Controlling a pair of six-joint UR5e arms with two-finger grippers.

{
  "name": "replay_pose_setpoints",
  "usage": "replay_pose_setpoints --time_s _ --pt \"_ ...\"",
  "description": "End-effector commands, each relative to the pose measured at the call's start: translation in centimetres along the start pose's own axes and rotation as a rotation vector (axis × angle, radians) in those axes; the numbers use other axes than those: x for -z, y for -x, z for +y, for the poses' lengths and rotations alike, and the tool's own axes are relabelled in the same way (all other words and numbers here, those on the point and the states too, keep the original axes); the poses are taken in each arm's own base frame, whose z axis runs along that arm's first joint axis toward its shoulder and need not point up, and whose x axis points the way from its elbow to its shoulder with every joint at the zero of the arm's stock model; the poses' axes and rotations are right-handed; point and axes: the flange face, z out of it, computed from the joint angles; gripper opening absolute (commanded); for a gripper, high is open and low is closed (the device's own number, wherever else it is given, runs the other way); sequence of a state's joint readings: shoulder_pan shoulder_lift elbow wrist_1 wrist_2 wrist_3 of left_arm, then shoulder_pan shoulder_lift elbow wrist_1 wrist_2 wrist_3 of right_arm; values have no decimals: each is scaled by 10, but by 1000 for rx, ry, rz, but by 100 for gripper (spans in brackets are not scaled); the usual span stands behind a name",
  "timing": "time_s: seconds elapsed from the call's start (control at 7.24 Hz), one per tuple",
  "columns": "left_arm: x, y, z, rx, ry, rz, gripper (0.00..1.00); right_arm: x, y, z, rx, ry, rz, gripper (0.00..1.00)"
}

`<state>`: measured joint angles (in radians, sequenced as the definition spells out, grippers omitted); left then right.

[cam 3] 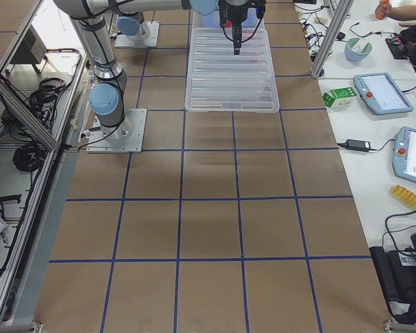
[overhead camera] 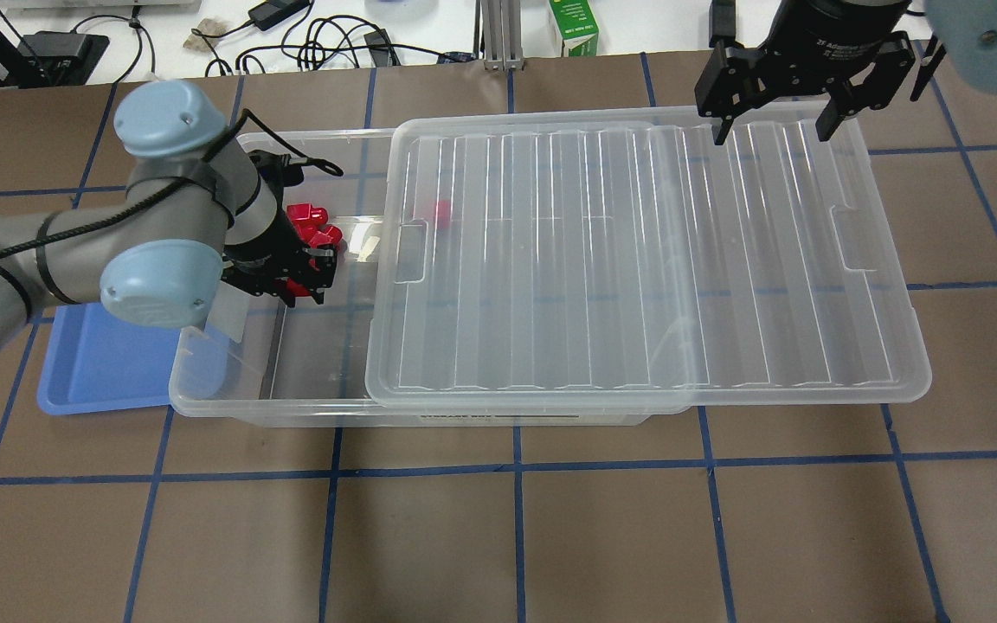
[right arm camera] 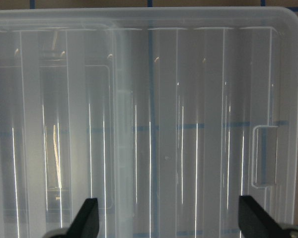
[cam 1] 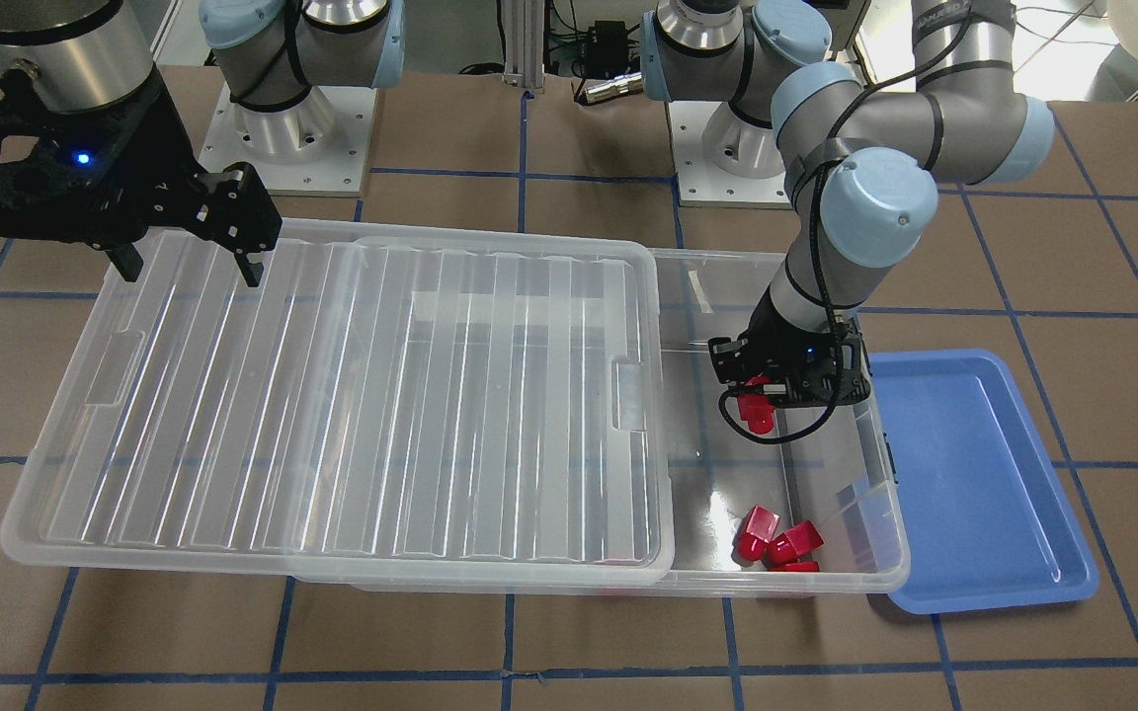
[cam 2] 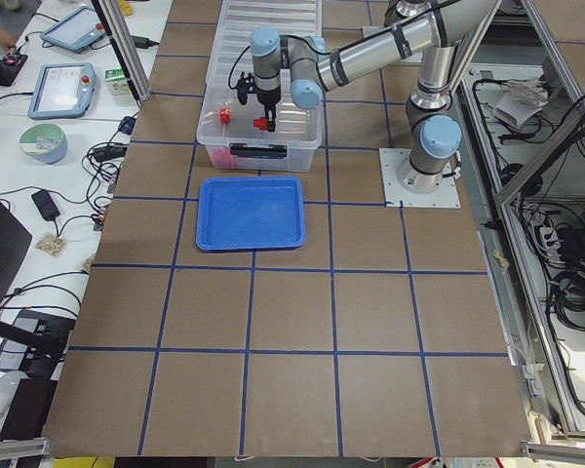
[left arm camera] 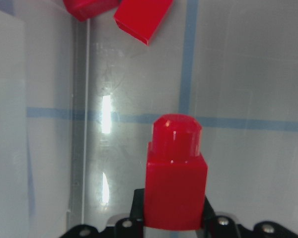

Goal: Place red block in blue tray from box

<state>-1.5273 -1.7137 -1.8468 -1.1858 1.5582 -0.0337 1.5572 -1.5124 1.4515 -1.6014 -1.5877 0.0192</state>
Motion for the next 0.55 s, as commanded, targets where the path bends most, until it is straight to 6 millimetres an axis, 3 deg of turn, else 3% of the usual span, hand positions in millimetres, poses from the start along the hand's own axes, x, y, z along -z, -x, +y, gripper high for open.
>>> replay_pose_setpoints --time_s 0.0,0.14,0.28,0.41 --pt "102 15 -4 3 -4 -30 15 -9 -76 -13 -76 25 16 100" --pt "116 48 -14 13 -14 -58 15 -15 -130 -18 -61 36 19 100" --pt "109 96 -26 -35 -2 -57 15 -30 -171 -15 -50 67 17 100" --pt "99 161 -34 8 16 -33 15 -53 -204 -9 20 88 5 100"
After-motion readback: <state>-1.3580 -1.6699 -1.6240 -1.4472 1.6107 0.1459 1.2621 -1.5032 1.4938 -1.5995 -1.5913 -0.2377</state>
